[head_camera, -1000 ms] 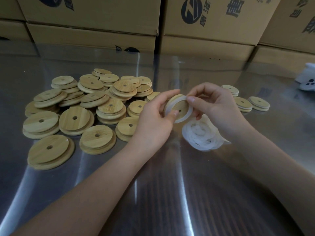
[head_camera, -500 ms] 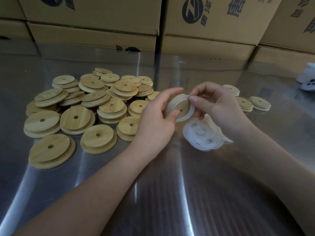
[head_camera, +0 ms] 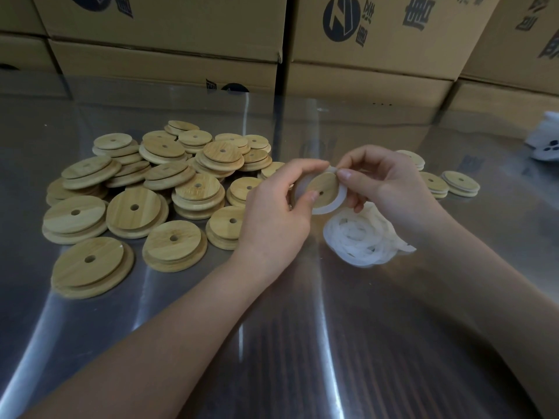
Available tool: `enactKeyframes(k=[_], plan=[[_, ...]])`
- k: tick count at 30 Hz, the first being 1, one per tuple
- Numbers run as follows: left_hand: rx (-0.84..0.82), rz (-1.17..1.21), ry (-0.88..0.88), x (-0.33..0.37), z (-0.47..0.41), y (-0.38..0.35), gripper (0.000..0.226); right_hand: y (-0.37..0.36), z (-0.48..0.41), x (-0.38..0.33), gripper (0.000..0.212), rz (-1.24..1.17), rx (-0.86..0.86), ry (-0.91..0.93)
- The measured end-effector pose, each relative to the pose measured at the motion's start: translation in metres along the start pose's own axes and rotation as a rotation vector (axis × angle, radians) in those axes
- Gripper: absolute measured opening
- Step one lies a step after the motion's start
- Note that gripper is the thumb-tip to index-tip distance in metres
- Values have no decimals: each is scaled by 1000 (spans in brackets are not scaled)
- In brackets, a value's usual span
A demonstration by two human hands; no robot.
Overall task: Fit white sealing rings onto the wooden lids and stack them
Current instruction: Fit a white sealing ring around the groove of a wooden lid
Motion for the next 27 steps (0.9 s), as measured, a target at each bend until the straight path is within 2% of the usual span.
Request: enactKeyframes(k=[11, 17, 23, 27], plan=[[75, 56, 108, -2, -2, 2, 37, 0, 1, 0, 18, 7, 16, -5], [106, 153, 167, -3, -5, 4, 46, -2, 3, 0, 8, -15, 30, -9], [41, 115, 202, -4, -6, 4, 53, -8, 5, 2, 7, 1, 26, -4], [2, 27, 143, -1, -4, 2, 42, -9, 6, 2, 9, 16, 16, 30]])
Point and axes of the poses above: each hand's wrist, its own z-axis away from the middle knuckle, its own y-axis out of the back of the hand, x = y × z, the point moved 2 cm from there along -z, towards the middle knuckle, and after that the axes turned 3 degrees about x, right-handed, at the moved point
